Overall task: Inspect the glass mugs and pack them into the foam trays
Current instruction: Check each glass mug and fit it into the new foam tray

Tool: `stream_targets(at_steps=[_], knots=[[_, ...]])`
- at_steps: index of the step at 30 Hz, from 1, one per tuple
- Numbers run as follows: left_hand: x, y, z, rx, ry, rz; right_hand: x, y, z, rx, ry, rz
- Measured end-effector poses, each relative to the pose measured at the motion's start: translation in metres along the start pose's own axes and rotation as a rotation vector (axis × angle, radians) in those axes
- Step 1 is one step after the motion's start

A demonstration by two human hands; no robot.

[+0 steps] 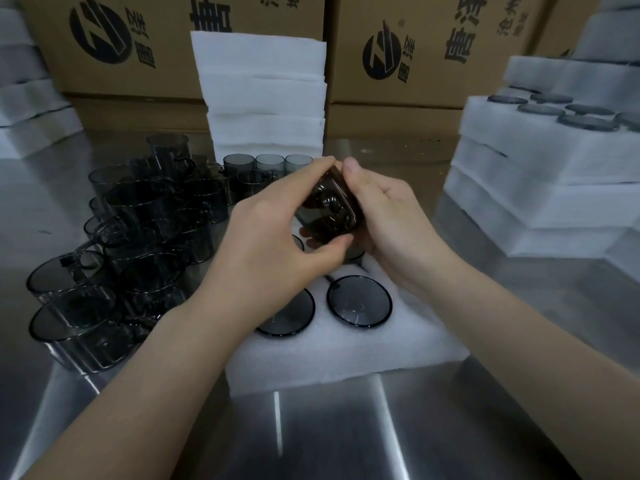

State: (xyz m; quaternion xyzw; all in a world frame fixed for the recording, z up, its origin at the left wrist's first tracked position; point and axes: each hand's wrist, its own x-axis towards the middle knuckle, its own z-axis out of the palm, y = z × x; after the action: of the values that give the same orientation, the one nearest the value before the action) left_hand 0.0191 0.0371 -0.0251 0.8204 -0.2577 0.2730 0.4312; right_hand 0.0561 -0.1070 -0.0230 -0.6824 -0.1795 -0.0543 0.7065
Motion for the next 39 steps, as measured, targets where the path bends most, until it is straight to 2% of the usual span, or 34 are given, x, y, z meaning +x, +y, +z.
stream_targets(at_steps=[6, 10, 12, 18, 24, 28, 32, 34, 36, 39], knots=[[-0.001, -0.006, -0.004, -0.078, -0.016, 0.053, 0.007, -0.002, -0.009, 0.236, -0.073, 0.159], [-0.001, -0.006, -0.004, -0.186, -0.024, 0.069, 0.009, -0.006, -0.011, 0.452, -0.364, 0.362], [-0.001, -0.005, -0.004, -0.176, -0.025, 0.093, 0.008, -0.006, -0.012, 0.47, -0.444, 0.396], [0.002, -0.007, 0.001, 0.094, -0.001, 0.11, 0.007, -0.007, -0.007, 0.243, -0.168, 0.25], [-0.001, -0.01, 0.0, 0.099, -0.051, 0.137, 0.007, -0.01, -0.008, 0.352, -0.094, 0.274], [-0.001, -0.01, -0.003, 0.042, -0.048, 0.23, 0.009, -0.01, -0.013, 0.438, -0.195, 0.33], [0.0, -0.009, -0.001, -0.03, -0.012, 0.214, 0.011, -0.008, -0.018, 0.526, -0.504, 0.433], [0.0, -0.009, -0.001, -0.025, -0.01, 0.186, 0.011, -0.005, -0.018, 0.511, -0.577, 0.471], [0.0, -0.008, -0.001, -0.022, -0.022, 0.155, 0.011, -0.004, -0.018, 0.484, -0.555, 0.465], [-0.001, -0.005, -0.003, 0.021, -0.018, 0.121, 0.012, -0.004, -0.016, 0.496, -0.413, 0.402]])
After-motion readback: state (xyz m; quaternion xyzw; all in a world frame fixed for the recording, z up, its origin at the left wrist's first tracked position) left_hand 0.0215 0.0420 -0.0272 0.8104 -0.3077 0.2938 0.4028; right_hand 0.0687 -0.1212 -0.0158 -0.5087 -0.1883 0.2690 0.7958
